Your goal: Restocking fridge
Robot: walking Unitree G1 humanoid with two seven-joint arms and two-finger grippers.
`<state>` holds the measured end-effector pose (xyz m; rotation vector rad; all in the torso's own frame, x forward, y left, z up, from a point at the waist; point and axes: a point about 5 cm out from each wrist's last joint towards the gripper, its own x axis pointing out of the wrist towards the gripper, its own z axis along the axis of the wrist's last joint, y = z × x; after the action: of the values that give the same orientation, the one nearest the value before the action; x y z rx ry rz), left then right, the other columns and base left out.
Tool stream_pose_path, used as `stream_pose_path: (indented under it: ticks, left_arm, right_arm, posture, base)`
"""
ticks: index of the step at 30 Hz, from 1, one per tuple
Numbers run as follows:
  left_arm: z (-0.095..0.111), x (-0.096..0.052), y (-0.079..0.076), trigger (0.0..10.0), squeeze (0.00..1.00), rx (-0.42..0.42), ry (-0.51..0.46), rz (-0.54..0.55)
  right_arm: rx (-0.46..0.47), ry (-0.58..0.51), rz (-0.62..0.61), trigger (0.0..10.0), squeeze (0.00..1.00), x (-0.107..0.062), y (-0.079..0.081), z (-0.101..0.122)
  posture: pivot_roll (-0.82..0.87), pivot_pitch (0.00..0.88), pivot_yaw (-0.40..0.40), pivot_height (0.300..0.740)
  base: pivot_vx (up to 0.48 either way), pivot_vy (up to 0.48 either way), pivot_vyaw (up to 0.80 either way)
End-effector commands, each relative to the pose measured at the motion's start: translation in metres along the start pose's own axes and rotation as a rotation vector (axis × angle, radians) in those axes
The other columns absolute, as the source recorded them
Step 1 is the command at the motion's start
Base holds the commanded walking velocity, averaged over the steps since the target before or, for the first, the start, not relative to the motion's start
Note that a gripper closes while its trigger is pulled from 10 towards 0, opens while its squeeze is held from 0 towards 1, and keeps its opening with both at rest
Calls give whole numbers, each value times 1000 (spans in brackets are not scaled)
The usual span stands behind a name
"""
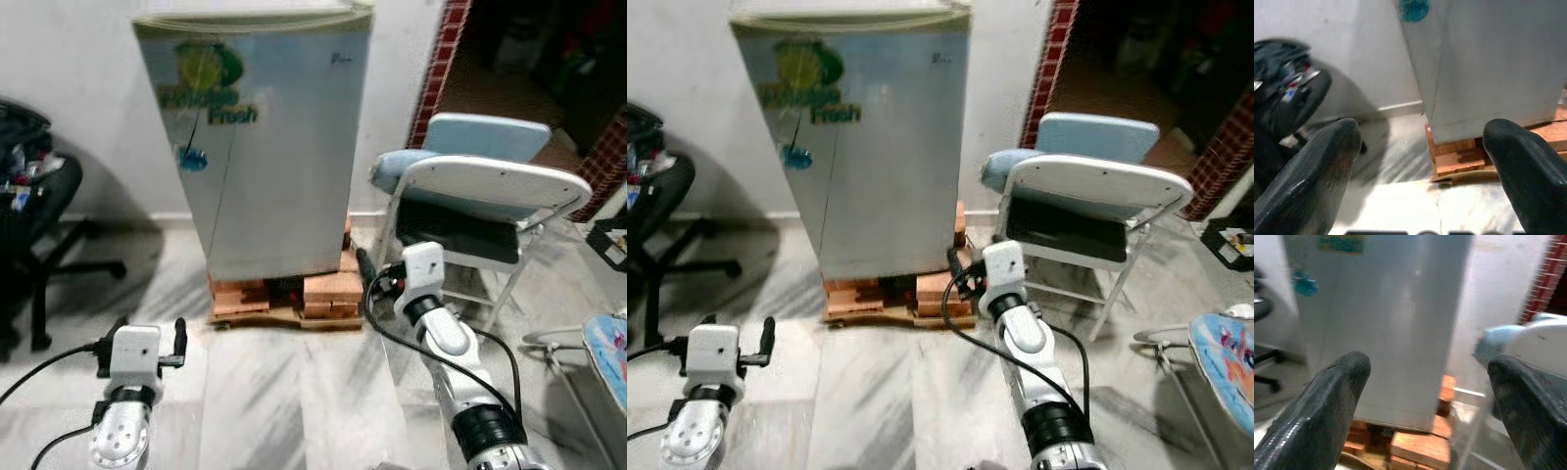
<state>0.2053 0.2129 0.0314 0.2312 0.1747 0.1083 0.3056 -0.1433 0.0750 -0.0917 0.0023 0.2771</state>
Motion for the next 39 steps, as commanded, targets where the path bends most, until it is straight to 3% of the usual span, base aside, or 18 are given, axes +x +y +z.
stream_pose_path:
  ticks: [1,11,16,19,25,29,39]
  left_arm:
    - [4,3,-8,10000,0,-11,-15,-27]
    - [6,5,-6,10000,0,-5,-38,-24]
    - [8,3,9,10000,0,46,-57,-7]
    - [12,2,14,10000,0,11,-51,6]
    - [28,4,7,10000,0,-27,-90,-11]
    - [25,4,-1,10000,0,-41,-78,-32]
    - [26,9,-3,10000,0,-45,-65,-42]
  right_arm:
    - [-5,19,-37,10000,0,-5,-11,-5]
    - [-21,25,-84,10000,0,-14,-15,-11]
    - [-43,44,-149,10000,0,-30,-30,-16]
    - [-52,60,-181,10000,0,-42,-38,-19]
    - [-77,82,-231,10000,0,-62,-48,-23]
    - [-71,90,-243,10000,0,-62,-48,-23]
    - [-74,70,-232,10000,0,-50,-45,-15]
  posture:
    - [10,0,32,740]
    - [10,0,29,740]
    - [10,0,26,740]
    - [13,0,26,740]
    - [13,1,28,740]
    - [2,0,33,740]
    - [2,0,25,740]
  base:
    - [0,480,-800]
    - [0,429,-539]
    - [0,0,0]
    - [0,0,0]
    - [0,0,0]
    - [0,0,-103]
    - [0,0,-471]
